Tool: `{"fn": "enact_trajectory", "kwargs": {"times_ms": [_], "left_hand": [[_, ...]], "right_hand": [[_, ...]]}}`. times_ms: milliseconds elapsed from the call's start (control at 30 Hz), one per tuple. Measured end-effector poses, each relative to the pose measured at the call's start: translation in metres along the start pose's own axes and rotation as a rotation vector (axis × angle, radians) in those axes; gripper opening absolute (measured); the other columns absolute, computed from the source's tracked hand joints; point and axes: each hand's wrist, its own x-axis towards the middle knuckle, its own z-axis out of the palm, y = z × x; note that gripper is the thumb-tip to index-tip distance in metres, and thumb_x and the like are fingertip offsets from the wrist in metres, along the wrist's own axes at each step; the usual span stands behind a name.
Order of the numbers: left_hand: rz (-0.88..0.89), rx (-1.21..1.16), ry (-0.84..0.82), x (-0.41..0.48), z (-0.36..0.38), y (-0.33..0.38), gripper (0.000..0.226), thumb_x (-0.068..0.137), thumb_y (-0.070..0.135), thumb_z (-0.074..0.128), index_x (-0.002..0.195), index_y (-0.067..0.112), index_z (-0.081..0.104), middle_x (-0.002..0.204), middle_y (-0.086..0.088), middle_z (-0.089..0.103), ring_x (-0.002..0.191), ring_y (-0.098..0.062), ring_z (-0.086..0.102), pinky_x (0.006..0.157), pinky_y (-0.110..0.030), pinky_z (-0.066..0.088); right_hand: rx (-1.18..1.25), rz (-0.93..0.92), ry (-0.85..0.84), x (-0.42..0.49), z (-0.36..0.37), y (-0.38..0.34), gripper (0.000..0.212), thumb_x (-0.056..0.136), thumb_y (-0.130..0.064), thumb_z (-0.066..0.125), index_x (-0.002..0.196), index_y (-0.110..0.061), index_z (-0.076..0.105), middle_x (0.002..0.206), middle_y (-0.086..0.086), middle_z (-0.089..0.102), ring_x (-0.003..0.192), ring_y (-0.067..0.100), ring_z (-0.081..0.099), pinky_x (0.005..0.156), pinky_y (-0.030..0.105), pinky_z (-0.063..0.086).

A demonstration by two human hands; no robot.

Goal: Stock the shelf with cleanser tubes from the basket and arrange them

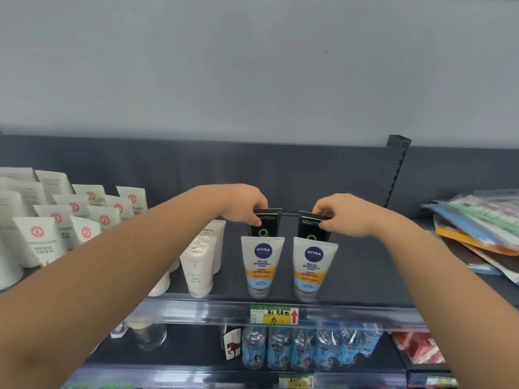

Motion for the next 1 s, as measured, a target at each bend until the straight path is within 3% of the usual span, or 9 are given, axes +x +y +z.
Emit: {"fn": "enact_trajectory", "kwargs": {"times_ms": [267,500,633,800,1000], "left_hand": [[-0.030,-0.001,0.052,-0.004,0.004,0.003,0.007,0.096,0.016,0.053,0.097,0.018,0.060,0.091,0.000,0.061,0.087,-0.019,0.058,0.076,-0.030,0.043],[-0.077,-0.006,0.094,-0.007,0.009,0.009,0.016,0.098,0.022,0.051,0.108,0.016,0.062,0.096,0.000,0.060,0.090,-0.019,0.057,0.074,-0.028,0.039],[-0.107,-0.040,0.140,-0.016,0.011,0.013,0.032,0.098,0.033,0.051,0.127,0.021,0.055,0.116,0.001,0.061,0.103,-0.018,0.057,0.085,-0.030,0.044],[-0.173,-0.036,0.236,-0.043,0.010,0.004,0.047,0.097,0.041,0.050,0.140,0.026,0.043,0.138,0.002,0.052,0.122,-0.019,0.051,0.102,-0.038,0.043],[-0.272,-0.026,0.312,-0.089,0.006,-0.021,0.054,0.095,0.047,0.050,0.145,0.031,0.036,0.146,0.003,0.043,0.130,-0.022,0.046,0.106,-0.044,0.039]], "right_hand": [[-0.013,-0.022,0.002,0.003,0.001,0.002,0.016,0.092,-0.017,0.057,0.099,-0.030,0.062,0.104,-0.009,0.066,0.097,0.012,0.062,0.089,0.036,0.052],[-0.028,-0.020,-0.003,-0.004,0.004,0.009,0.018,0.094,-0.023,0.055,0.110,-0.027,0.061,0.105,-0.006,0.064,0.095,0.013,0.059,0.084,0.033,0.050],[0.030,-0.020,0.030,-0.008,0.006,0.013,0.026,0.094,-0.025,0.057,0.120,-0.027,0.058,0.113,-0.009,0.061,0.102,0.013,0.056,0.083,0.027,0.043],[0.069,-0.068,0.068,-0.007,0.003,0.008,0.025,0.093,-0.028,0.059,0.118,-0.031,0.060,0.115,-0.013,0.061,0.103,0.008,0.056,0.086,0.023,0.040],[0.104,-0.086,0.113,-0.011,-0.005,-0.022,0.029,0.095,-0.031,0.058,0.124,-0.028,0.058,0.116,-0.012,0.061,0.102,0.006,0.058,0.084,0.021,0.041]]}}
